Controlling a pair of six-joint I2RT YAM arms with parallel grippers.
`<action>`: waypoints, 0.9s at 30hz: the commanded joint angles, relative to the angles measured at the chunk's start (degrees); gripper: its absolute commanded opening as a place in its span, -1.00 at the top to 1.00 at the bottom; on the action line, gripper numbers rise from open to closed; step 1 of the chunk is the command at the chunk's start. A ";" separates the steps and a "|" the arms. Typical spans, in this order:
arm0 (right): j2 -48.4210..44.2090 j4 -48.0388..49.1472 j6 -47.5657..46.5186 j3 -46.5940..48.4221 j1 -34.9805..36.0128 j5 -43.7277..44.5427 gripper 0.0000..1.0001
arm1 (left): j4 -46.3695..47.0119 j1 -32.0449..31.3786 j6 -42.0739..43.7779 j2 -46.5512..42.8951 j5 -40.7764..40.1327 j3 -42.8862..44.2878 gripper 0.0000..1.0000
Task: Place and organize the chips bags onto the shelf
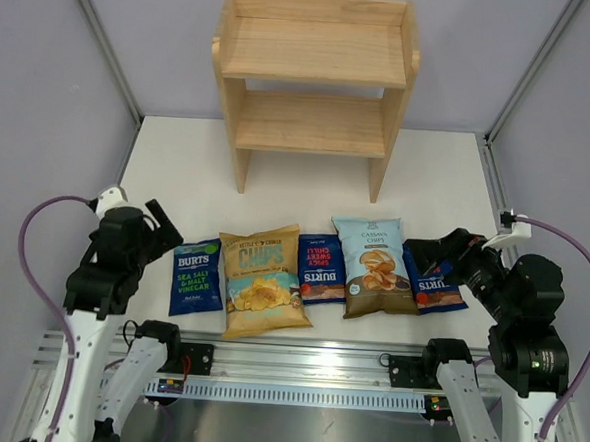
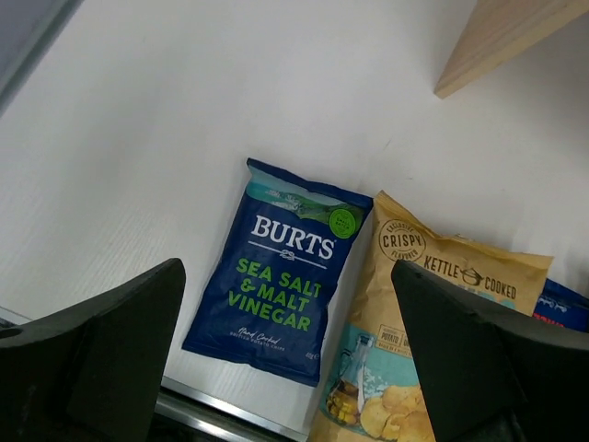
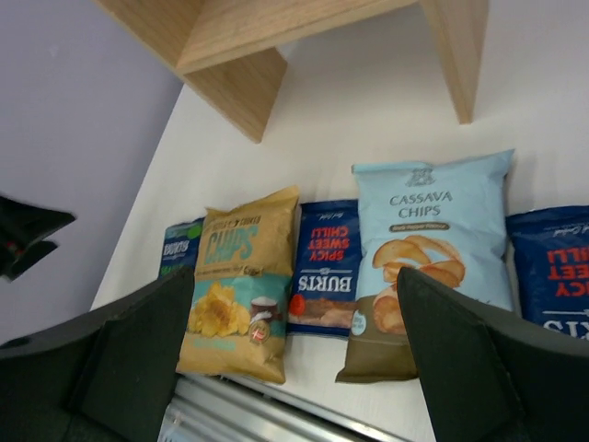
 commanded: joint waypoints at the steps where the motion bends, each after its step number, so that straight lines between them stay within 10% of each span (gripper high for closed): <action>1: -1.95 7.93 4.09 -2.63 0.40 -7.86 -0.99 | 4.71 1.42 -7.89 4.00 -3.47 -2.30 -0.98; 19: -2.31 13.21 6.03 -1.58 2.15 -18.16 -0.99 | 38.90 28.49 -8.27 25.45 28.08 -20.49 -0.98; 27: -0.37 11.98 5.06 1.06 3.39 -18.78 -0.99 | 49.72 28.94 -7.12 34.76 34.05 -26.66 -0.90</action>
